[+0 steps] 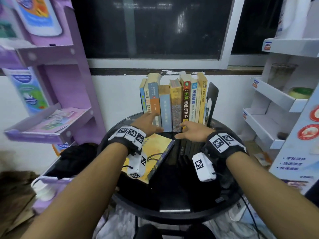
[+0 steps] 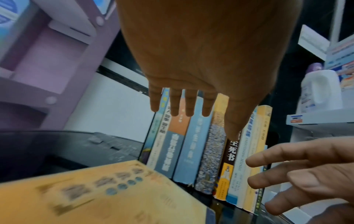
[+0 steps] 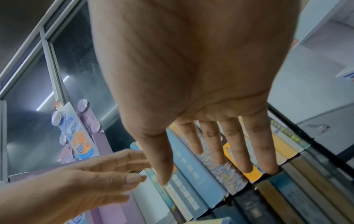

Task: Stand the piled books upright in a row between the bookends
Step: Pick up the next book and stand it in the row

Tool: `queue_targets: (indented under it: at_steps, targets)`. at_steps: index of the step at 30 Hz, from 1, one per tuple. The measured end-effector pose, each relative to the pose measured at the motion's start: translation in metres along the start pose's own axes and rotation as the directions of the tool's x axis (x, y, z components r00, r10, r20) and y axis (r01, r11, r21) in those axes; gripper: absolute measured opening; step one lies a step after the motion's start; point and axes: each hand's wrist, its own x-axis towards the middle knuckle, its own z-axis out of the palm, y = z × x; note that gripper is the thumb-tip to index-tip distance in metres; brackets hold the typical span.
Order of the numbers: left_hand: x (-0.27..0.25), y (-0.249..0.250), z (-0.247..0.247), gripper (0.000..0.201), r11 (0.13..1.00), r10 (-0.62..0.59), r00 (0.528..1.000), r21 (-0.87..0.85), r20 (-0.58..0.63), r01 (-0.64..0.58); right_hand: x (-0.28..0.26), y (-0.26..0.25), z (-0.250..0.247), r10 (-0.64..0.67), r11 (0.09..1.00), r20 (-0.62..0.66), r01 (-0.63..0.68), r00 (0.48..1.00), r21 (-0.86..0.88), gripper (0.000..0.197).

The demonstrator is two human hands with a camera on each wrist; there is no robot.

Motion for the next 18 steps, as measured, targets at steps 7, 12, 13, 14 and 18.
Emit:
queue_targets:
  at_steps: [7,12,13,14,18]
  targets:
    - [-0.02,-0.046,0.013,0.073,0.957,-0.212,0.96,-0.161,0.182,0.241,0.008,-0.033,0.032,0.043,0.999,0.072,-0.044,0.996,0.014,0.083]
    - [-0.028,-0.063,0.02,0.084,0.883,-0.319,0.89,-0.237,0.326,0.404,0.014,-0.045,0.046,0.125,0.992,0.072,-0.124,0.99,-0.008,0.084]
    - [-0.028,-0.066,0.022,0.086,0.872,-0.333,0.88,-0.244,0.339,0.424,0.016,-0.047,0.049,0.14,0.99,0.062,-0.14,0.988,-0.005,0.083]
    - [-0.028,-0.067,0.024,0.088,0.863,-0.346,0.87,-0.244,0.351,0.442,0.017,-0.048,0.052,0.156,0.988,0.052,-0.156,0.986,-0.001,0.082]
    - [-0.028,-0.065,0.03,0.084,0.871,-0.37,0.864,-0.196,0.341,0.451,0.021,-0.053,0.058,0.199,0.979,0.009,-0.199,0.98,0.046,0.073]
